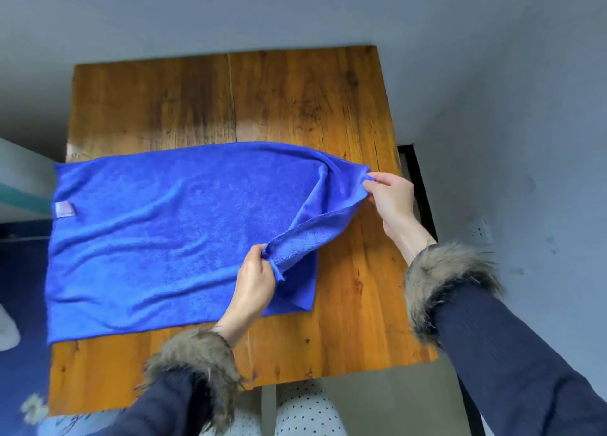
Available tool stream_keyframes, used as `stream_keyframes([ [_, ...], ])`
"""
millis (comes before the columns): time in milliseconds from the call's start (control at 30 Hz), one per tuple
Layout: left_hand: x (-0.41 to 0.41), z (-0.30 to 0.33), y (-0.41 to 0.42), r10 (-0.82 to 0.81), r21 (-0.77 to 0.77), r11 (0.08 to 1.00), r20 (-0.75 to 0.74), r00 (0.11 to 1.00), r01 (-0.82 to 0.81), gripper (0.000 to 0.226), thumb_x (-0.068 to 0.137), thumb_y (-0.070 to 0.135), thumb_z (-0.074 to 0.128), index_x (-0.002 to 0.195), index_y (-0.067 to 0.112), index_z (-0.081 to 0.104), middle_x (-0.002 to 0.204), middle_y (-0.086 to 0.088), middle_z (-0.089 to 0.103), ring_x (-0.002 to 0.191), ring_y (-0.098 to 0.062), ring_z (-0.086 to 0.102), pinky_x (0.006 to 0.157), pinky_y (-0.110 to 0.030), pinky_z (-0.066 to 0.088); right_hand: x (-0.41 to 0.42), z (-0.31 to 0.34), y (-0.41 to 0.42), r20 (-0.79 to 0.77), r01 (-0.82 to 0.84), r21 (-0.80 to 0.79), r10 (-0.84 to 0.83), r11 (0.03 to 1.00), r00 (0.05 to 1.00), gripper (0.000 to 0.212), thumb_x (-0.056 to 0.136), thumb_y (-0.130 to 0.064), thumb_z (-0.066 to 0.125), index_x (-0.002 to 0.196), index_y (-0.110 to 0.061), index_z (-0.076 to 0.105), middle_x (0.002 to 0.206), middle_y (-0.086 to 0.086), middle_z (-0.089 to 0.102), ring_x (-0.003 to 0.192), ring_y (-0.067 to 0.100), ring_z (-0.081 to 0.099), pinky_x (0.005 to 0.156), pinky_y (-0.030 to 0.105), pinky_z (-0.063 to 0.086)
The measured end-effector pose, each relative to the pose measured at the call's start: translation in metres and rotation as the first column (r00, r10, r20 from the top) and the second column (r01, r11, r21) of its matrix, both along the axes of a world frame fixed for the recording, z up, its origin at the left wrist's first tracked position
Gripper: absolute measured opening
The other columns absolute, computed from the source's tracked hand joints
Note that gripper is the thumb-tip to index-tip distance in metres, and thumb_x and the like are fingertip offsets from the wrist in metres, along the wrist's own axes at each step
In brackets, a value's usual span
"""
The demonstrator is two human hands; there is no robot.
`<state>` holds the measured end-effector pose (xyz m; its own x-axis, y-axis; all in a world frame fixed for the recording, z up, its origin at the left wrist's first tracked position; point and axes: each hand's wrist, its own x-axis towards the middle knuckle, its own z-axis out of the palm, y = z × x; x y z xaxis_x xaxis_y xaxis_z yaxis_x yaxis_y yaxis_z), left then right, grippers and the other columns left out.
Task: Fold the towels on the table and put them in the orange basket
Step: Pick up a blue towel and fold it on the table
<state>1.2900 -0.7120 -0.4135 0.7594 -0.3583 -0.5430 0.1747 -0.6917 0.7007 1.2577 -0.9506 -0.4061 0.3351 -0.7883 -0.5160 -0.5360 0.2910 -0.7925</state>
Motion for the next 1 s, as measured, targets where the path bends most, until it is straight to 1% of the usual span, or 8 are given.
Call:
stream_keyframes([
  [100,0.017,0.012,0.021,0.116,-0.023,0.993,0.014,0.993,-0.115,0.027,0.098,0.014,0.024,0.108,0.013,0.049,0.092,-0.004,0.054,0.087,-0.025,0.049,0.072,-0.038,0.04,0.026,0.014,0.022,-0.066,-0.207,-0.185,0.198,0.961,0.978,0.018,0.083,-0.006,0.059,0.097,-0.011,0.069,0.09,0.003,0.067,0.082,0.012,0.06,0.077,0.021,0.049],
  [167,0.027,0.018,0.035,0.161,-0.006,0.987,0.027,0.987,-0.161,0.027,0.099,0.032,0.032,0.105,0.013,0.049,0.092,0.001,0.053,0.09,-0.021,0.048,0.071,-0.031,0.036,0.044,0.024,0.039,-0.115,-0.35,-0.294,0.33,0.889,0.937,0.017,0.083,-0.008,0.058,0.093,-0.013,0.07,0.084,0.0,0.065,0.078,0.011,0.057,0.066,0.012,0.038],
  [233,0.036,0.023,0.05,0.193,0.036,0.98,0.032,0.981,-0.194,0.033,0.094,0.045,0.044,0.108,0.015,0.047,0.094,0.003,0.051,0.092,-0.019,0.047,0.069,-0.028,0.033,0.063,0.035,0.056,-0.139,-0.431,-0.377,0.41,0.82,0.901,0.017,0.084,-0.009,0.057,0.093,-0.011,0.071,0.084,-0.001,0.065,0.08,0.011,0.056,0.065,0.01,0.033],
  [400,0.064,0.039,0.098,0.236,-0.01,0.972,0.063,0.97,-0.236,0.006,0.09,0.02,0.053,0.095,0.016,0.052,0.092,0.002,0.058,0.089,-0.02,0.052,0.067,-0.028,0.037,0.116,0.064,0.104,-0.183,-0.565,-0.477,0.552,0.674,0.813,0.018,0.086,-0.011,0.055,0.095,-0.01,0.07,0.097,0.007,0.068,0.092,0.019,0.058,0.072,0.011,0.03],
  [533,0.087,0.058,0.146,0.313,-0.129,0.939,-0.058,0.948,-0.318,0.01,0.088,0.008,0.054,0.085,0.016,0.058,0.081,-0.011,0.053,0.073,-0.02,0.048,0.065,-0.031,0.046,0.156,0.084,0.147,-0.184,-0.623,-0.527,0.638,0.578,0.748,0.018,0.087,-0.011,0.054,0.096,-0.011,0.069,0.099,0.007,0.067,0.093,0.018,0.058,0.077,0.019,0.038],
  [733,0.113,0.068,0.221,0.444,-0.199,0.869,-0.087,0.892,-0.453,0.011,0.09,0.01,0.056,0.091,0.01,0.067,0.093,-0.016,0.067,0.08,-0.018,0.056,0.076,-0.031,0.047,0.215,0.098,0.214,-0.168,-0.69,-0.546,0.745,0.475,0.646,0.018,0.085,-0.01,0.052,0.092,-0.013,0.069,0.096,0.006,0.067,0.091,0.018,0.058,0.075,0.02,0.038],
  [867,0.127,0.049,0.27,0.548,-0.138,0.822,-0.07,0.834,-0.552,0.01,0.09,0.011,0.057,0.09,0.01,0.067,0.091,-0.011,0.069,0.082,-0.021,0.06,0.079,-0.033,0.048,0.252,0.084,0.259,-0.218,-0.769,-0.507,0.805,0.39,0.552,0.015,0.085,-0.013,0.054,0.09,-0.015,0.068,0.095,0.005,0.066,0.089,0.016,0.057,0.068,0.013,0.031],
  [1000,0.136,0.014,0.301,0.616,-0.004,0.787,-0.056,0.786,-0.617,0.005,0.087,0.017,0.062,0.089,0.014,0.065,0.085,-0.006,0.067,0.078,-0.023,0.061,0.065,-0.03,0.048,0.284,0.06,0.295,-0.315,-0.865,-0.423,0.851,0.27,0.42,0.016,0.085,-0.014,0.054,0.094,-0.014,0.067,0.098,0.005,0.064,0.095,0.018,0.056,0.076,0.018,0.035],
])
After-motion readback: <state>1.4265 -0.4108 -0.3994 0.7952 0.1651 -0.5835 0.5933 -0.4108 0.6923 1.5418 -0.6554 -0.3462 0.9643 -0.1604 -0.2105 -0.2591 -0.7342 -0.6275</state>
